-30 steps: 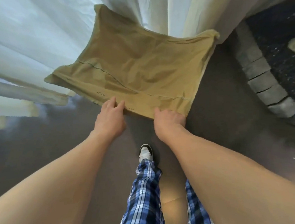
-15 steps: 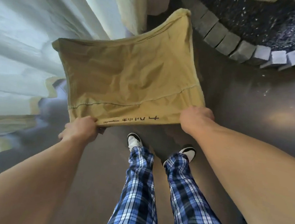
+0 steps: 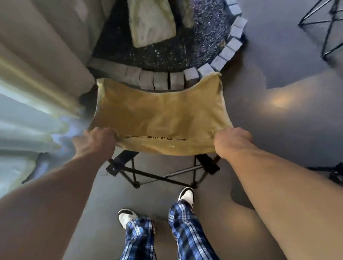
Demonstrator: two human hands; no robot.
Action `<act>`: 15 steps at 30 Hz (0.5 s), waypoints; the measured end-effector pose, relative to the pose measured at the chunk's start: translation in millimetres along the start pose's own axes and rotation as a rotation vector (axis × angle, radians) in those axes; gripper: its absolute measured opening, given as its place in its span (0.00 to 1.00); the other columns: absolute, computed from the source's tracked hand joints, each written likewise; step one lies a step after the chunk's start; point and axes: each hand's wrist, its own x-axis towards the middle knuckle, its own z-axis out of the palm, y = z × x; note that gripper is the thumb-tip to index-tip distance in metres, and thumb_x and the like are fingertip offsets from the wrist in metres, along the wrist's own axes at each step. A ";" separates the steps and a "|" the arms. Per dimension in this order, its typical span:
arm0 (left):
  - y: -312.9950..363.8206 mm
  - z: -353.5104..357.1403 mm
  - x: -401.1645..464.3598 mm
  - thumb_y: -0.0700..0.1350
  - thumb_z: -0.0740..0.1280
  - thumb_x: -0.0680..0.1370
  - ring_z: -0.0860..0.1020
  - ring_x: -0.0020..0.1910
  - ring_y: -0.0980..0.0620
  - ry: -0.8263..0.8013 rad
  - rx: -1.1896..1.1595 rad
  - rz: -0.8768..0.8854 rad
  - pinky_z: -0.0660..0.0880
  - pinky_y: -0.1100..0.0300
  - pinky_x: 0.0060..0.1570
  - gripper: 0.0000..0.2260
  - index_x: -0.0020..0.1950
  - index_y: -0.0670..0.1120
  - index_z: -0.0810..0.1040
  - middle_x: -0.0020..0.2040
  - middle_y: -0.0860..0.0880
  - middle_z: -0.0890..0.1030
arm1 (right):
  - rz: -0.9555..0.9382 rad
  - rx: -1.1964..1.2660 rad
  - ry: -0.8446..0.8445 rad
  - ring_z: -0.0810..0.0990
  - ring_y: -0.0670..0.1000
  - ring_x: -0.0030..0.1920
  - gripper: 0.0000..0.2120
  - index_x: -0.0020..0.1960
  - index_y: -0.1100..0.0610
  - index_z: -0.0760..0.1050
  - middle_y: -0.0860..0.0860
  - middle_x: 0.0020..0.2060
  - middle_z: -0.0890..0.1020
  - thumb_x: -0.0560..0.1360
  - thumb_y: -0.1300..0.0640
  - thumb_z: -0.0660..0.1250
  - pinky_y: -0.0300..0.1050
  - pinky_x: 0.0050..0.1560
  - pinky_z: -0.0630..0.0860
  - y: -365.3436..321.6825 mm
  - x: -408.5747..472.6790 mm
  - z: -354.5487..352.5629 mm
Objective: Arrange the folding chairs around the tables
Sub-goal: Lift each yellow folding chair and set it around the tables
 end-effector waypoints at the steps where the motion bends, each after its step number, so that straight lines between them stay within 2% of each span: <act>1: 30.2 -17.7 0.6 0.38 0.58 0.77 0.73 0.57 0.44 0.012 0.038 0.040 0.69 0.46 0.54 0.17 0.56 0.56 0.78 0.51 0.48 0.78 | 0.029 0.028 -0.010 0.76 0.57 0.60 0.15 0.62 0.56 0.77 0.55 0.60 0.76 0.77 0.62 0.60 0.50 0.55 0.76 29.0 -0.3 -2.1; 3: 96.6 -51.9 -0.5 0.38 0.58 0.76 0.72 0.54 0.45 0.058 0.114 0.138 0.69 0.45 0.54 0.17 0.55 0.56 0.79 0.45 0.50 0.74 | 0.097 0.100 -0.019 0.76 0.57 0.59 0.15 0.62 0.57 0.76 0.55 0.60 0.76 0.78 0.62 0.60 0.50 0.53 0.76 91.0 -1.6 -3.8; 6: 188.2 -92.7 0.2 0.37 0.56 0.77 0.73 0.50 0.46 0.123 0.179 0.295 0.68 0.44 0.53 0.18 0.55 0.56 0.79 0.43 0.50 0.74 | 0.201 0.215 -0.009 0.76 0.57 0.60 0.14 0.61 0.57 0.76 0.54 0.59 0.77 0.78 0.62 0.60 0.51 0.55 0.77 173.5 -5.1 -1.7; 8: 239.8 -115.4 1.7 0.37 0.56 0.75 0.75 0.50 0.46 0.168 0.205 0.400 0.67 0.44 0.52 0.20 0.54 0.57 0.79 0.45 0.50 0.76 | 0.268 0.274 0.006 0.76 0.57 0.60 0.13 0.61 0.57 0.76 0.54 0.58 0.77 0.78 0.62 0.60 0.51 0.54 0.77 217.3 -5.3 -1.9; 12: 330.1 -155.6 6.7 0.39 0.58 0.76 0.75 0.55 0.45 0.278 0.220 0.552 0.66 0.45 0.51 0.19 0.58 0.59 0.80 0.52 0.50 0.80 | 0.393 0.370 0.020 0.77 0.57 0.58 0.13 0.60 0.58 0.76 0.55 0.57 0.78 0.78 0.64 0.59 0.50 0.50 0.76 287.0 5.0 -4.9; 15: 398.6 -187.7 19.1 0.39 0.58 0.75 0.75 0.57 0.45 0.346 0.270 0.661 0.66 0.46 0.53 0.20 0.59 0.58 0.80 0.55 0.50 0.81 | 0.451 0.443 0.022 0.78 0.57 0.56 0.15 0.59 0.56 0.77 0.54 0.55 0.78 0.77 0.65 0.59 0.48 0.43 0.74 331.9 27.4 -10.0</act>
